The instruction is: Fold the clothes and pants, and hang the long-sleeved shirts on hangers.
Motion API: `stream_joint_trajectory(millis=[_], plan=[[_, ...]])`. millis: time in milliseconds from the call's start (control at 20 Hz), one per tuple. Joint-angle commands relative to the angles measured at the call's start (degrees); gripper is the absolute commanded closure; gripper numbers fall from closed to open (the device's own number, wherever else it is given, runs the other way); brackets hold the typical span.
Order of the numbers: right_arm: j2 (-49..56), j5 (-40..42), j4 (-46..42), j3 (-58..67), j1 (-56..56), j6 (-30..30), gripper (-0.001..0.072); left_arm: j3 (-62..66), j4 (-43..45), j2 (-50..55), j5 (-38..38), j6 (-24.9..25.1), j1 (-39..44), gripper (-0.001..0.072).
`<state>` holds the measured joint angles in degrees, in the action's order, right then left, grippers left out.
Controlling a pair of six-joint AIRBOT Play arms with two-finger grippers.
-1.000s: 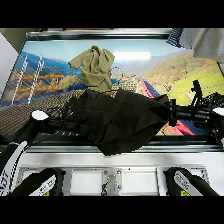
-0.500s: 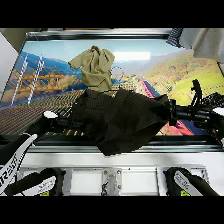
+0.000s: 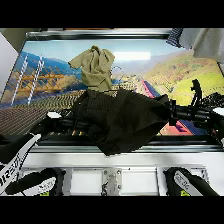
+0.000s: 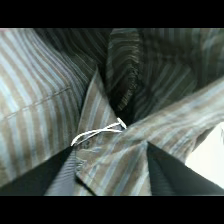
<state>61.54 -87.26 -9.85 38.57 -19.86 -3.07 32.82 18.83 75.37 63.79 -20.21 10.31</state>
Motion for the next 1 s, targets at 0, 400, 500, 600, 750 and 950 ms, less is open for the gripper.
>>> stream_joint_trajectory(millis=[0,400,500,600,750,950], plan=[[-0.07,-0.02,0.02,0.07,0.04,-0.28,0.0706,-0.02,-0.2,0.04,-0.28,0.04,0.96,0.0563],[-4.42,0.04,-4.39,2.95,-0.07,-7.21,0.0706,6.29,26.8,-8.44,3.23,-19.58,-4.63,0.0694],[-6.34,0.02,-7.15,3.74,-0.07,-10.19,0.0706,9.05,30.51,-12.92,4.5,-21.68,-8.24,0.0694],[-8.37,-0.24,-8.22,3.76,-0.07,-11.56,0.0706,11.26,32.5,-16.9,5.25,-21.88,-11.21,0.0694],[-10.8,-2.75,-8.61,3.76,-0.04,-13.73,0.0707,15.08,32.74,-20.35,5.25,-21.86,-14.71,0.0694],[-12.87,-6.62,-9.09,3.76,-0.02,-17.42,0.0707,23.12,32.76,-20.68,5.64,-21.81,-17.05,0.0694]])
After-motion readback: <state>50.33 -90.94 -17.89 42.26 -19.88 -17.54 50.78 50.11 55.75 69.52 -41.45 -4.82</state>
